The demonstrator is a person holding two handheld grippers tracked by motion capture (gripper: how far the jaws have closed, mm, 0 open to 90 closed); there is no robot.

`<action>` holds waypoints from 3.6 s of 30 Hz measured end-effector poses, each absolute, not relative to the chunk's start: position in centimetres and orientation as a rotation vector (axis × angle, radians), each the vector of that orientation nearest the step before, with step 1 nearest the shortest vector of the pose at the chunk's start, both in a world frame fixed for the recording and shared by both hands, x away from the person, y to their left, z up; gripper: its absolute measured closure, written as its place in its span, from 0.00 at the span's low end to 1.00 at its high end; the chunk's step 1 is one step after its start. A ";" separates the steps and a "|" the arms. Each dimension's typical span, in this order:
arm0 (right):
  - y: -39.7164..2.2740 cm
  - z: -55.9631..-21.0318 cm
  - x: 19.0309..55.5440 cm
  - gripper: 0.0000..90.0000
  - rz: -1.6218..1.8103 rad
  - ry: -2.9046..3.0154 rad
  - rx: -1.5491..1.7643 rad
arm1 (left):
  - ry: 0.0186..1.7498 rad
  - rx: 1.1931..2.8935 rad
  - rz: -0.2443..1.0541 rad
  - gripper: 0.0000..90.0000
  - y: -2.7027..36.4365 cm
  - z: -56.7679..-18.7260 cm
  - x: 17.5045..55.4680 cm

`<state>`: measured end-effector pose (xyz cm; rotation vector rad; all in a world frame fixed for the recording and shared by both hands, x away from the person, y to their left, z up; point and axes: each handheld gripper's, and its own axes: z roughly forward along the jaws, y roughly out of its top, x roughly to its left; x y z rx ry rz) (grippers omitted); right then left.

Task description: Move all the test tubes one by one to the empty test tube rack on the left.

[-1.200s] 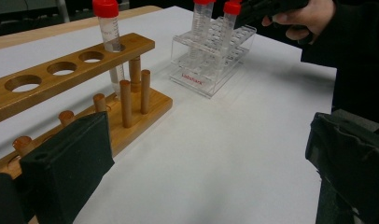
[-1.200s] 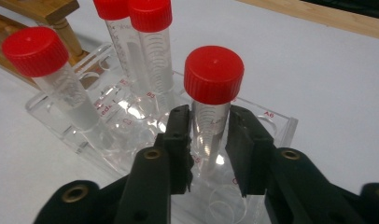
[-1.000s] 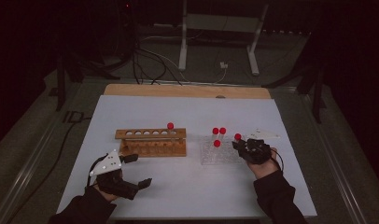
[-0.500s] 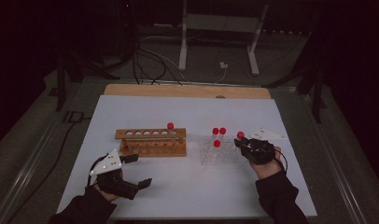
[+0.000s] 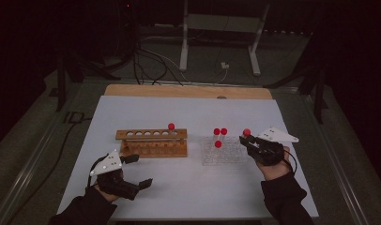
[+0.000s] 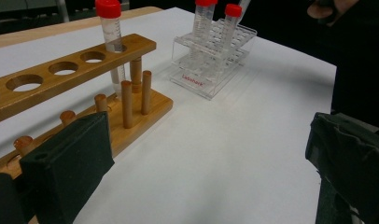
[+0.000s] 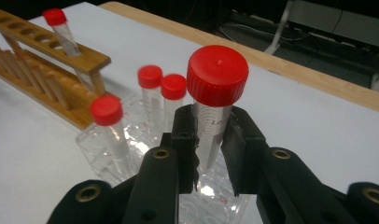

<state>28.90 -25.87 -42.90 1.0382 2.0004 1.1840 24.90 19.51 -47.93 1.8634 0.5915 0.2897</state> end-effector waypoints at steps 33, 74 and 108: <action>-20.2 -42.6 25.9 0.83 1.249 2.246 0.839 | 0.555 1.869 0.257 0.02 18.9 -47.2 24.6; -13.7 -45.5 24.4 0.83 1.248 2.457 0.646 | 0.353 1.873 0.180 0.05 12.8 -43.1 24.5; -12.9 -45.4 23.8 0.83 1.269 2.493 0.619 | 0.304 1.932 0.236 0.65 8.6 -44.3 25.5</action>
